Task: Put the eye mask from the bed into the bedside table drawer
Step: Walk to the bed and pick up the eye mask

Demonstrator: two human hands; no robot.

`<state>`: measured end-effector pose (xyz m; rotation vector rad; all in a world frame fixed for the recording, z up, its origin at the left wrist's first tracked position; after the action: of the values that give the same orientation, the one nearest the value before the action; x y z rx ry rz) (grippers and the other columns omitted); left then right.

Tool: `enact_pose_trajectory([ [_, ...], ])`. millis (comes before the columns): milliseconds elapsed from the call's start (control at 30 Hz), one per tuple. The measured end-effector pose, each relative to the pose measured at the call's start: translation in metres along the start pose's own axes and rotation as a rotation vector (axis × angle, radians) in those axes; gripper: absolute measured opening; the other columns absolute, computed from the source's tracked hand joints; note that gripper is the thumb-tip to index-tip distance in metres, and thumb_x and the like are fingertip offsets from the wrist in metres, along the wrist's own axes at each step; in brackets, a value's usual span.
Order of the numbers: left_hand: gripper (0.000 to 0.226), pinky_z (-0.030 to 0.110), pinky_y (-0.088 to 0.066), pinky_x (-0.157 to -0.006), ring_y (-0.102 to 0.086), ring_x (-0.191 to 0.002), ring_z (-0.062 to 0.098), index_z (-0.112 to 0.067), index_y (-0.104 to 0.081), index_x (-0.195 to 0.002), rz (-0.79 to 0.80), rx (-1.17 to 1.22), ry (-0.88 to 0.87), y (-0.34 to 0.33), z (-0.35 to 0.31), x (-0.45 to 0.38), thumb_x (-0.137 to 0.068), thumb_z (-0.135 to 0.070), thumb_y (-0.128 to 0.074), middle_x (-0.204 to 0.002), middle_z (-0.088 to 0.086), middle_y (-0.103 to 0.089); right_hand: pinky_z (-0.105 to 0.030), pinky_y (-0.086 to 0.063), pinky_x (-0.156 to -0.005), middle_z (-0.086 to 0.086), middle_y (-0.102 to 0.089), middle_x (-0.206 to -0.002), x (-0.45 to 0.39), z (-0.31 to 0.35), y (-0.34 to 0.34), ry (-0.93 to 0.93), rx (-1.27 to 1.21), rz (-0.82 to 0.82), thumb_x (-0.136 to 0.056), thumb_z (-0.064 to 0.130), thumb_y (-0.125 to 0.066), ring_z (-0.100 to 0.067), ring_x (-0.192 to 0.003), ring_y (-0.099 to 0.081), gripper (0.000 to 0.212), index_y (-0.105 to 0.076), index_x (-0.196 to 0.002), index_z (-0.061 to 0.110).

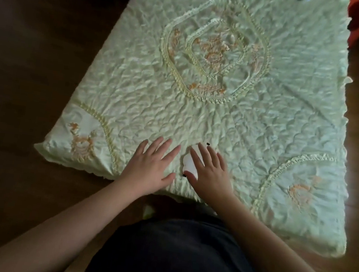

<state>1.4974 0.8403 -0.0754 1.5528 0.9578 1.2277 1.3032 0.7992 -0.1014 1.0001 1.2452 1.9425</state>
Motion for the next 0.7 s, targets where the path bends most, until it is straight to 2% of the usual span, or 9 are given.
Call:
enact_pose_trajectory([
  [200,0.075,0.049,-0.006,-0.118,-0.002,-0.150,0.024,-0.027,-0.001,-0.154,0.056,-0.048,-0.117,-0.014,-0.010,-0.053,-0.091,-0.059,-0.026,-0.164,0.004,-0.007,-0.042,0.003,-0.120,-0.006,-0.012,-0.163,0.010,-0.024,-0.007,-0.088,-0.067,-0.009,-0.098,0.052,-0.037,-0.027,-0.151,-0.005,0.067,-0.019,-0.154,0.020],
  [300,0.079,0.048,-0.006,-0.119,-0.003,-0.150,0.023,-0.022,-0.007,-0.155,0.054,-0.067,-0.115,-0.024,-0.023,-0.077,-0.090,-0.061,-0.029,-0.163,0.005,-0.009,-0.048,-0.011,-0.119,-0.010,-0.026,-0.159,0.006,-0.040,-0.009,-0.117,-0.069,-0.069,-0.095,0.041,-0.050,-0.032,-0.147,-0.021,0.063,-0.034,-0.150,0.016],
  [333,0.082,0.048,-0.006,-0.119,-0.003,-0.150,0.023,-0.021,-0.009,-0.155,0.065,-0.070,-0.100,-0.028,-0.027,-0.083,-0.088,-0.063,-0.027,-0.163,0.006,-0.008,-0.049,-0.012,-0.120,-0.010,-0.026,-0.159,0.004,-0.045,-0.010,-0.122,-0.072,-0.063,-0.094,0.038,-0.051,-0.032,-0.147,-0.021,0.063,-0.034,-0.150,0.015],
  [467,0.090,0.051,-0.010,-0.117,-0.001,-0.150,0.024,-0.020,-0.004,-0.155,0.139,-0.077,-0.025,-0.053,-0.042,-0.099,-0.081,-0.070,-0.016,-0.164,0.005,-0.003,-0.044,-0.001,-0.121,-0.006,-0.012,-0.163,-0.007,-0.070,-0.026,-0.127,-0.114,0.000,-0.095,0.038,-0.047,-0.027,-0.151,-0.006,0.068,-0.019,-0.154,0.020],
  [700,0.085,0.049,-0.009,-0.117,0.000,-0.150,0.023,-0.022,0.002,-0.154,0.268,-0.023,0.039,-0.118,-0.042,-0.115,-0.088,-0.064,-0.030,-0.164,0.003,0.001,-0.041,0.003,-0.121,0.001,0.002,-0.165,-0.032,-0.103,-0.082,-0.138,-0.107,0.181,-0.096,0.048,-0.038,-0.021,-0.151,0.005,0.072,-0.004,-0.156,0.026],
])
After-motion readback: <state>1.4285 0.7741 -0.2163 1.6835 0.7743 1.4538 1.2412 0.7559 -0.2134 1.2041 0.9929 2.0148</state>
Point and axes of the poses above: each hand's wrist, its own x-axis away from the middle knuckle, its own y-axis out of the back of the hand, z = x × y, the point moved 1 cm from there along -x, towards the middle knuckle
